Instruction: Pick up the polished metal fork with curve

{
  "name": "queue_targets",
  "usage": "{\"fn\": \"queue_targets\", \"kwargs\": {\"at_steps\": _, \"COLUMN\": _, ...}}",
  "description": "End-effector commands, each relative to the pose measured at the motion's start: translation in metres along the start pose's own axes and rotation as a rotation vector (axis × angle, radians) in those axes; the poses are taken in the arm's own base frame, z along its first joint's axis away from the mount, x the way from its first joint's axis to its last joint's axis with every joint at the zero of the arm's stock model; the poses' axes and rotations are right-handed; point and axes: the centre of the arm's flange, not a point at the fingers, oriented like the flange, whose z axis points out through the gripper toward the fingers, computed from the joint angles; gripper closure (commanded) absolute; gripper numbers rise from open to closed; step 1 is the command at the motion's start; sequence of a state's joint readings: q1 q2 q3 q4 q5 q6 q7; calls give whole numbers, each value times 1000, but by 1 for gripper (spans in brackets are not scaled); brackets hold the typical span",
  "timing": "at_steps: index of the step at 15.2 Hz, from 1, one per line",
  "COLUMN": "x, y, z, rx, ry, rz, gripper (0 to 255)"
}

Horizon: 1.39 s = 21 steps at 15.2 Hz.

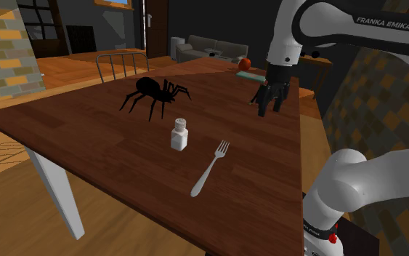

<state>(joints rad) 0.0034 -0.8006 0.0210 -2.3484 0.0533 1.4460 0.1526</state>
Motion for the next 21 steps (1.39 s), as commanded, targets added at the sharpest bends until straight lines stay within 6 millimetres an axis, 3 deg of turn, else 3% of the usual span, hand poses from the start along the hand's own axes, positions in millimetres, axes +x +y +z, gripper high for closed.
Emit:
{"fn": "queue_targets", "kwargs": {"at_steps": 1, "x": 0, "y": 0, "z": 0, "rx": 0, "ry": 0, "rz": 0, "gripper": 0}}
{"fn": "queue_targets", "kwargs": {"at_steps": 6, "x": -30, "y": -60, "z": 18, "rx": 6, "ry": 51, "rz": 324, "gripper": 0}}
{"fn": "queue_targets", "kwargs": {"at_steps": 10, "x": -39, "y": -112, "z": 32, "rx": 10, "ry": 91, "rz": 584, "gripper": 0}}
{"fn": "queue_targets", "kwargs": {"at_steps": 14, "x": -34, "y": -166, "z": 47, "rx": 15, "ry": 132, "rz": 843, "gripper": 0}}
{"fn": "queue_targets", "kwargs": {"at_steps": 18, "x": -14, "y": -216, "z": 61, "rx": 19, "ry": 173, "rz": 1103, "gripper": 0}}
{"fn": "queue_targets", "kwargs": {"at_steps": 21, "x": -10, "y": -220, "z": 73, "rx": 20, "ry": 177, "rz": 1129, "gripper": 0}}
